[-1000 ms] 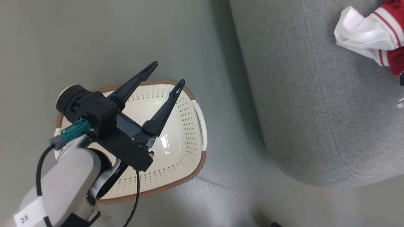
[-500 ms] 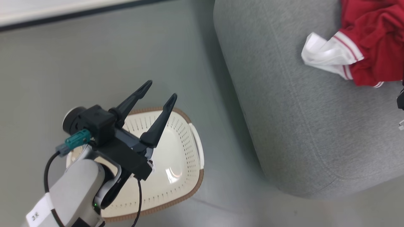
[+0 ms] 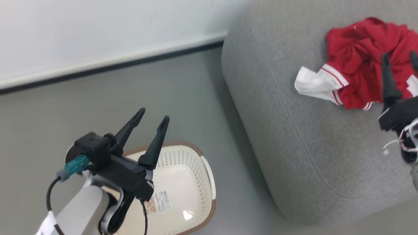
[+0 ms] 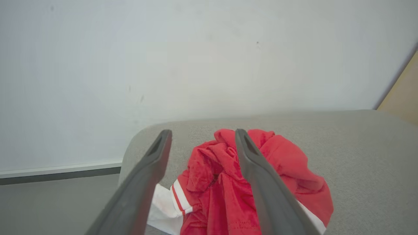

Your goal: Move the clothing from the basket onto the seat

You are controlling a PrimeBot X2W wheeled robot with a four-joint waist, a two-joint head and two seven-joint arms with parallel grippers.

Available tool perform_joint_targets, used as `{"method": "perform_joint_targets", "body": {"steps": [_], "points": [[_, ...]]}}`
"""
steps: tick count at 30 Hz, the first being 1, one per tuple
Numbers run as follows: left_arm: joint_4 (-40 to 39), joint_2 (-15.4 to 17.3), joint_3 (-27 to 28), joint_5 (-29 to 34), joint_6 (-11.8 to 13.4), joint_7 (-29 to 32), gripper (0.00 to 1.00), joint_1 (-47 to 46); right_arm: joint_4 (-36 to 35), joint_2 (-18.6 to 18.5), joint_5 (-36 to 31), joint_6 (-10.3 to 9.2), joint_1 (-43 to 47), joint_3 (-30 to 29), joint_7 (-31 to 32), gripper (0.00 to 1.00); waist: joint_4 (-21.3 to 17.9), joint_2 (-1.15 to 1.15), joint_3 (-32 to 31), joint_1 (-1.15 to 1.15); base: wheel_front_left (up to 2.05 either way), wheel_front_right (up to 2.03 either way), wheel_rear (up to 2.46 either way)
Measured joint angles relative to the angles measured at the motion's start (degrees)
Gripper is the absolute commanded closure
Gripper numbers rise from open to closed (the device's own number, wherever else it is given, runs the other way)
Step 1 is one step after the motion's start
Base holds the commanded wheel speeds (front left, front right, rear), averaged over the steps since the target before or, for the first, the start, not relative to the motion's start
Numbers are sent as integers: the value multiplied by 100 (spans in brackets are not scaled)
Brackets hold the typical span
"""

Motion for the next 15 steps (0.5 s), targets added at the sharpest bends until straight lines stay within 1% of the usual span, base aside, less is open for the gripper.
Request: {"method": "perform_joint_targets", "body": {"steps": [6, 10, 15], "points": [[188, -73, 158, -92, 136, -79, 0, 265, -532, -41, 1, 25, 616, -57, -91, 0, 156, 0, -463, 0, 0, 0, 0], [331, -113, 279, -135, 264, -130, 0, 494, -935, 15, 92, 15, 1122, -133, -96, 0, 314, 0, -764, 0, 0, 0, 0], [360, -145, 367, -134, 511, -175, 0, 857, -1517, 75, 94, -126, 2015, -225, -111, 0, 585, -1, -1086, 0, 0, 0, 0]]}}
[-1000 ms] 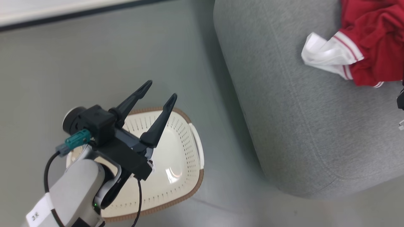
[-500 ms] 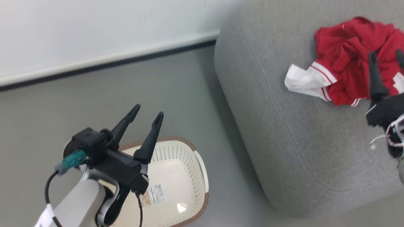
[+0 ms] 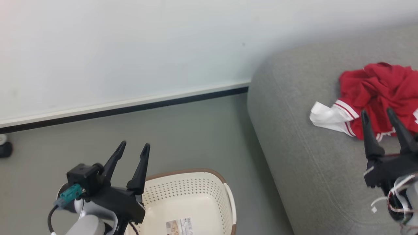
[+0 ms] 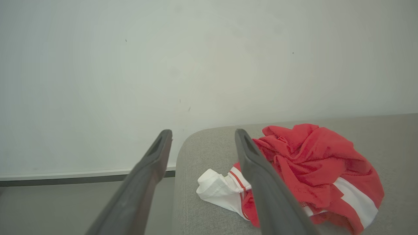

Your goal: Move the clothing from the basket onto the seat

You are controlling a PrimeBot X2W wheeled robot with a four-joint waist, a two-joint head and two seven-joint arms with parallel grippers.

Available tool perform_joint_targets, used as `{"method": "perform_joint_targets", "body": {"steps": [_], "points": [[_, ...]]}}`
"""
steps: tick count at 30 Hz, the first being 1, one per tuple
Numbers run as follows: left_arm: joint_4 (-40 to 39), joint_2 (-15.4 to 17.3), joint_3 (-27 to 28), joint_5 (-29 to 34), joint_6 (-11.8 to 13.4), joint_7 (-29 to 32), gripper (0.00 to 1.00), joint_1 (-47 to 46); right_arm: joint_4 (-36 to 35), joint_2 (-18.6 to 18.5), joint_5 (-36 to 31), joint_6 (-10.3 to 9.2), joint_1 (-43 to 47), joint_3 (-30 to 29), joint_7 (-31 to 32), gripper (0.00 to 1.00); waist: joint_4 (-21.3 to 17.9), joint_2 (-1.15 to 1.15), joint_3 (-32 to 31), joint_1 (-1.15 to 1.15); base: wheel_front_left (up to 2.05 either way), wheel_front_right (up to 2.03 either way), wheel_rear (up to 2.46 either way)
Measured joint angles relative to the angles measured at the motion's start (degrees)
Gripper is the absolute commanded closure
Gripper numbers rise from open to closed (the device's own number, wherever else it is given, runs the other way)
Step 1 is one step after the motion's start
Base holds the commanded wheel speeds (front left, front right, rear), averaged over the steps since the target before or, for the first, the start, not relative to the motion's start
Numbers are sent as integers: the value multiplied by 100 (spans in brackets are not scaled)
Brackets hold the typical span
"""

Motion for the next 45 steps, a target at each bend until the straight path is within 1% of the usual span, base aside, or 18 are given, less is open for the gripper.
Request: {"method": "perform_joint_targets", "body": {"steps": [3, 7, 9, 12, 13, 17, 21, 24, 28, 33, 45], "points": [[42, -1, 78, 34, 174, -16, 0, 164, -438, 8, 14, -107, 439, -112, 0, 0, 196, 0, -151, 1, 0, 0, 0], [42, -42, 213, 34, 268, -24, 0, 420, -1076, 56, -35, -261, 1043, -176, -9, 0, 463, 0, -327, 1, 0, 0, 0], [29, -52, 320, 33, 311, -40, 0, 552, -1324, 143, -83, -343, 1323, -179, -9, 0, 598, 0, -402, 1, 0, 0, 0], [-41, -46, 581, -8, 361, -55, 0, 832, -1545, 309, -177, -420, 1602, -142, -8, 0, 782, 0, -501, 1, 0, 0, 0], [-41, -46, 581, -8, 361, -55, 0, 832, -1545, 309, -177, -420, 1602, -142, -8, 0, 782, 0, -501, 1, 0, 0, 0], [-164, 3, 931, -3, 431, -56, 0, 1352, -1804, 455, -335, -514, 1756, -60, -9, 0, 934, 0, -627, 1, 0, 0, 0], [-320, -62, 1152, 100, 432, -56, 0, 1523, -1987, 528, -400, -665, 2063, -112, -9, 0, 996, 0, -689, 1, 0, 0, 0], [-411, -137, 1266, 203, 434, -56, 0, 1549, -2076, 611, -448, -709, 2223, -115, -9, 0, 1001, 1, -686, 1, 0, 0, 0], [-519, -156, 1488, 346, 476, -56, 0, 1655, -2192, 656, -622, -714, 2210, -124, -9, 0, 968, 1, -676, 2, 0, 0, 0], [-592, -267, 1560, 514, 477, -56, 0, 1672, -2248, 642, -679, -739, 2218, -230, -9, 0, 929, 1, -658, 2, 0, 0, 0], [-725, -416, 1740, 776, 477, -56, 0, 1673, -2362, 658, -771, -757, 2217, -330, -9, 0, 895, 1, -615, 1, 0, 0, 0]]}}
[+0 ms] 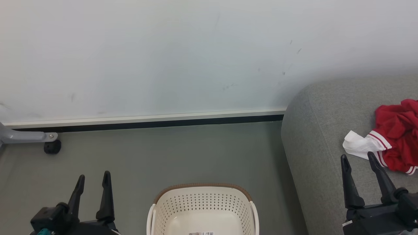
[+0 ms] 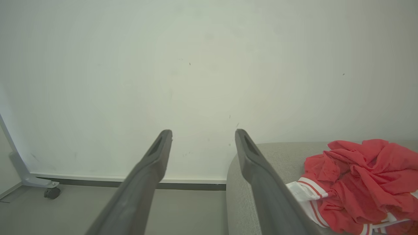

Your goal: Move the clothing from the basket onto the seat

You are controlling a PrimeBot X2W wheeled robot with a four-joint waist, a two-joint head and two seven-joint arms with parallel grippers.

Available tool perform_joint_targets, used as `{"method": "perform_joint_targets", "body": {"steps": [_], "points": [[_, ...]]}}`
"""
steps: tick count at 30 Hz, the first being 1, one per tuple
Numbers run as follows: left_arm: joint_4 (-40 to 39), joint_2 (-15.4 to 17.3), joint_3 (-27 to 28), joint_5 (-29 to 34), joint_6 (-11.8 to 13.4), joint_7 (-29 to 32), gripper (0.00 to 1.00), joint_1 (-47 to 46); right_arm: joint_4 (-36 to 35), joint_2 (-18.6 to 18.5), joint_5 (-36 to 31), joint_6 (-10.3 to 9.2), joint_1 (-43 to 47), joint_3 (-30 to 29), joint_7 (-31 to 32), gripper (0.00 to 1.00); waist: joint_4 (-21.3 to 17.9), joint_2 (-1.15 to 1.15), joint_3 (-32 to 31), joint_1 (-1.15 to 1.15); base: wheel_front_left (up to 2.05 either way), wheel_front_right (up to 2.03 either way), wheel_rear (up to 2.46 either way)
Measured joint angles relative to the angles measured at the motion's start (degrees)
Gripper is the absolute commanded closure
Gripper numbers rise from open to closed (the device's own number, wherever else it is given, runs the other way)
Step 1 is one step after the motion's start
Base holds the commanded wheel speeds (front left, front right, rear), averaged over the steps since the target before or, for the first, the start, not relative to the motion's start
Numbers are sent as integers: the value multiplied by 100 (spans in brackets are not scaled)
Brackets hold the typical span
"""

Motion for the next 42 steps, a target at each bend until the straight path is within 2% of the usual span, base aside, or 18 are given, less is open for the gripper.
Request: {"method": "perform_joint_targets", "body": {"steps": [14, 15, 21, 42], "points": [[-89, -108, 123, 130, -7, 0, 0, 29, -55, 125, -58, 9, 2, -34, -1, 0, 17, 0, 78, 0, 0, 0, 0], [-77, -124, 118, 115, -40, 2, 100, 44, -37, 141, -56, 9, 5, -30, 2, 100, 17, 0, 85, 0, 0, 0, 0], [185, -280, 49, 58, -55, 46, 100, 241, 238, 341, -31, 10, 187, 33, 43, 100, 18, 0, 87, 2, 0, 0, 0], [272, -488, 465, -1096, -314, 516, 100, 216, 517, 576, 1457, 235, 99, -405, 512, 100, 37, 0, 95, 2, 0, 0, 0]]}}
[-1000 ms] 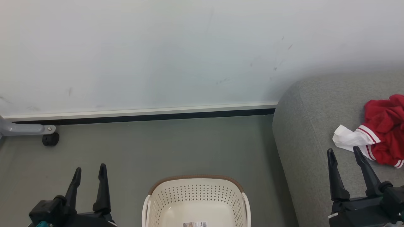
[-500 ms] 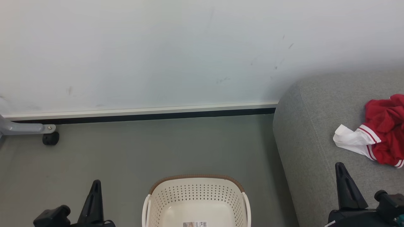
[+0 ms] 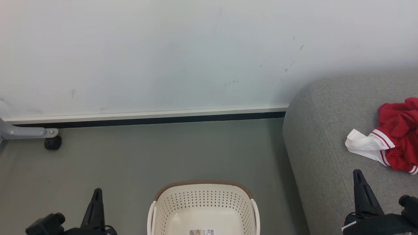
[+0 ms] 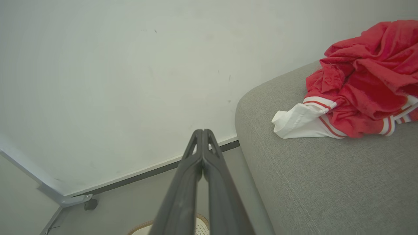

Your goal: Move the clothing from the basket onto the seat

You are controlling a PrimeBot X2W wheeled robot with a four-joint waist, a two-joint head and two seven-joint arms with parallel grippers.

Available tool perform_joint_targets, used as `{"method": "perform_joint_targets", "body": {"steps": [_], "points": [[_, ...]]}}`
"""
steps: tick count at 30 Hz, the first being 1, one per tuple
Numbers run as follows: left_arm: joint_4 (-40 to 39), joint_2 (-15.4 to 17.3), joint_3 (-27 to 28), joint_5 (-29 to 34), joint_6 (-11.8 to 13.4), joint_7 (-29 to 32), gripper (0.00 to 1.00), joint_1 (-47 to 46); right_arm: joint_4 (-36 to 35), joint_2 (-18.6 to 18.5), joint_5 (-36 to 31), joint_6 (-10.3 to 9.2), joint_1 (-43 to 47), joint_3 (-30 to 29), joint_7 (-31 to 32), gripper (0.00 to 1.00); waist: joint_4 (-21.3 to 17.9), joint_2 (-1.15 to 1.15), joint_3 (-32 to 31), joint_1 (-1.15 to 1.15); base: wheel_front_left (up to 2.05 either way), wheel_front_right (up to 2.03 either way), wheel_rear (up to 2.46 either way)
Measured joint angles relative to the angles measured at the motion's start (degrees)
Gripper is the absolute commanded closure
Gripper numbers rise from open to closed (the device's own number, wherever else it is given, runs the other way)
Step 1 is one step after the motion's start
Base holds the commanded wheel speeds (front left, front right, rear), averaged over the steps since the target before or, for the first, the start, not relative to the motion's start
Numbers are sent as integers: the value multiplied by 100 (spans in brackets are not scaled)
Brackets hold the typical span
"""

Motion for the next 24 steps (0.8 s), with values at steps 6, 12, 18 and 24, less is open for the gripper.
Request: {"method": "perform_joint_targets", "body": {"steps": [6, 12, 18, 24], "points": [[46, -52, 105, -334, -93, 111, 100, -12, 70, 79, 439, 70, -30, -115, 135, 100, 5, 0, 2, 0, 0, 0, 0], [78, -120, 212, -677, -149, 248, 100, -50, 158, 155, 855, 127, -73, -233, 243, 100, 9, 0, 3, 0, 0, 0, 0], [107, -170, 299, -916, -203, 337, 100, -82, 223, 208, 1203, 178, -120, -332, 338, 100, 13, 0, 5, 0, 0, 0, 0], [145, -225, 407, -1237, -302, 459, 100, -124, 303, 287, 1616, 233, -133, -443, 479, 100, 18, 0, 6, 0, 0, 0, 0]]}}
